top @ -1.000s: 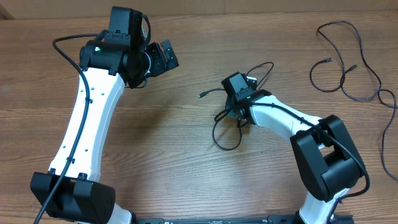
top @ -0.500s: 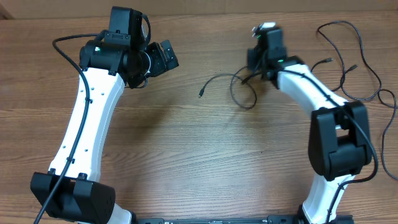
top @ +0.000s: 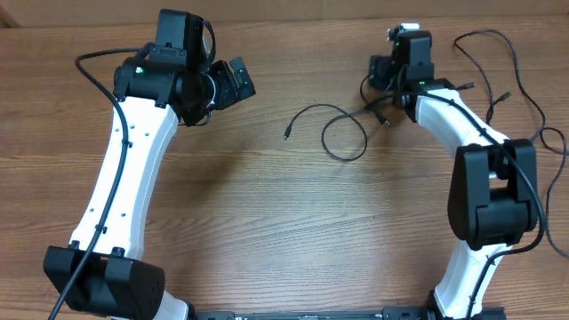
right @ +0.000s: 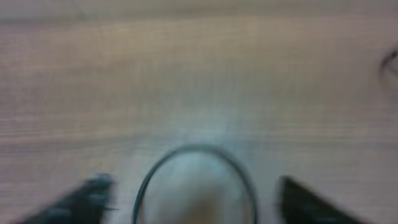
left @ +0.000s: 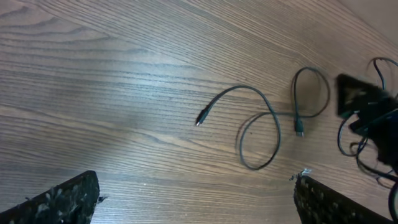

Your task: Untangle cables

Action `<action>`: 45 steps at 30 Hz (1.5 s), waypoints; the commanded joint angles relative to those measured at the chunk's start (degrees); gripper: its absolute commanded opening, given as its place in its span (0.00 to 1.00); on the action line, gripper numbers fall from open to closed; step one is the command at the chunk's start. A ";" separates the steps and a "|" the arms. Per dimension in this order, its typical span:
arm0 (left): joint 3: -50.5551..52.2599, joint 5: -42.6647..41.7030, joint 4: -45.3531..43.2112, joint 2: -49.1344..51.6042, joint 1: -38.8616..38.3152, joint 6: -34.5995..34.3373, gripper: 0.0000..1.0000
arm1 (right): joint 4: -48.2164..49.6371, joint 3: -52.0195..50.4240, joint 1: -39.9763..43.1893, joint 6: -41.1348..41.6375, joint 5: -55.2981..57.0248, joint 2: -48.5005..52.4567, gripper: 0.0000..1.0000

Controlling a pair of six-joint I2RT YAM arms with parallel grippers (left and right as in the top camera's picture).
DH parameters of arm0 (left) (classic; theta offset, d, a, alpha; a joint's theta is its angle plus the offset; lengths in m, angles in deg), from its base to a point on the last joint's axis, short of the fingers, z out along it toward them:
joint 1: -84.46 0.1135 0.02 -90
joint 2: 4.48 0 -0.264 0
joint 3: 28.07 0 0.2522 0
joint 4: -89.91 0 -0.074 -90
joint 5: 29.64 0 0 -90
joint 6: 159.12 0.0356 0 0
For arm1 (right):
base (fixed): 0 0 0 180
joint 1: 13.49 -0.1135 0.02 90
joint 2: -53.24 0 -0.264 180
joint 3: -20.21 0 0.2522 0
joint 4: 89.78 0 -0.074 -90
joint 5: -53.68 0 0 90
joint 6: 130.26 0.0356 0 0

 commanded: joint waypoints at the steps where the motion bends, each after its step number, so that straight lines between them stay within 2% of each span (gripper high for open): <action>1: 0.20 0.72 -0.04 0.74 -0.37 0.92 0.99 | -4.59 0.68 -1.38 10.23 -0.50 -5.64 1.00; 5: 0.20 0.72 -0.04 0.74 -0.37 0.92 1.00 | -16.17 0.68 -2.45 20.15 -3.52 -11.58 1.00; 11: 0.20 0.72 -0.04 0.74 -0.37 0.92 0.99 | -27.93 0.50 -5.14 25.07 -13.07 -12.74 1.00; 21: 0.20 0.72 -0.04 0.74 -0.37 0.92 0.99 | -39.23 0.09 -11.34 31.56 -12.96 -12.52 1.00; 25: 0.20 0.72 -0.04 0.74 -0.37 0.92 1.00 | -38.64 -1.01 -13.40 31.54 -12.94 -12.50 1.00; 31: 0.20 0.72 -0.04 0.74 -0.37 0.92 0.99 | -32.72 -4.61 -15.56 31.52 -11.10 -12.46 1.00; 45: 0.20 0.72 -0.04 0.74 -0.37 0.92 1.00 | -22.36 -13.90 -15.89 30.14 -10.40 -12.46 1.00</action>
